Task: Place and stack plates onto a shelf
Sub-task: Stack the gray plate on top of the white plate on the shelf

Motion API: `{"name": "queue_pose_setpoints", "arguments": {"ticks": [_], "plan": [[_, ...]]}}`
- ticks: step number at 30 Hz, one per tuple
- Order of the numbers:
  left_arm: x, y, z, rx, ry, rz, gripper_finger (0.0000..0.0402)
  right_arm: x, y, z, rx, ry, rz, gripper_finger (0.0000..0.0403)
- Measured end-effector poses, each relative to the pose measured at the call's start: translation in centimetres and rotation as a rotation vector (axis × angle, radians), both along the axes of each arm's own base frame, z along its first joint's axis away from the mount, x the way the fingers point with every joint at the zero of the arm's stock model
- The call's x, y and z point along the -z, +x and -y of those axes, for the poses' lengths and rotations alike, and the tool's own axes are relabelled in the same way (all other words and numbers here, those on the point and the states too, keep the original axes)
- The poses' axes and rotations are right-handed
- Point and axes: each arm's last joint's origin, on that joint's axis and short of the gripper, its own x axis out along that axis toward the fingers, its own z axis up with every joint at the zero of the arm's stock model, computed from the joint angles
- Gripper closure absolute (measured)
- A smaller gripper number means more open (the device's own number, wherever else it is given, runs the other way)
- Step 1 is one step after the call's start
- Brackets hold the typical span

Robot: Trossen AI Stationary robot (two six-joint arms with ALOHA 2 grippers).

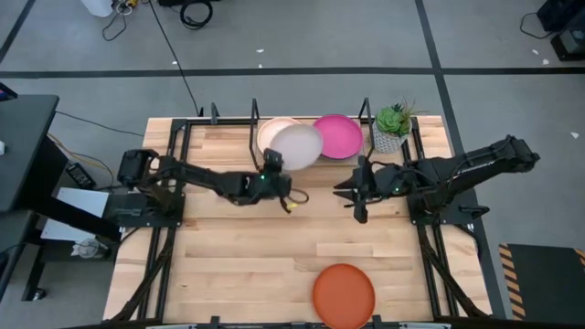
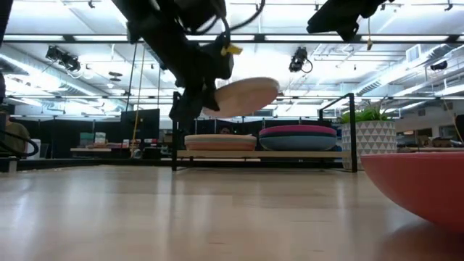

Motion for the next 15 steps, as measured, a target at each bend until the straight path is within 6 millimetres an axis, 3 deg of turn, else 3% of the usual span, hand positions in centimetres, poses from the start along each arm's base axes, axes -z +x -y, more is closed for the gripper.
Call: {"name": "queue_pose_setpoints", "arguments": {"ticks": [6,15], "plan": [[0.3,-0.3,-2.7,-0.061,-0.049,-0.02,0.0349,0.3,0.0,-0.7,0.01,-0.032,-0.021,0.0325],[0.6,-0.6,-4.1,-0.103,-0.125,0.02,0.0336,0.7,0.1,-0.9,0.016,-0.015,-0.036,0.0325]]}}
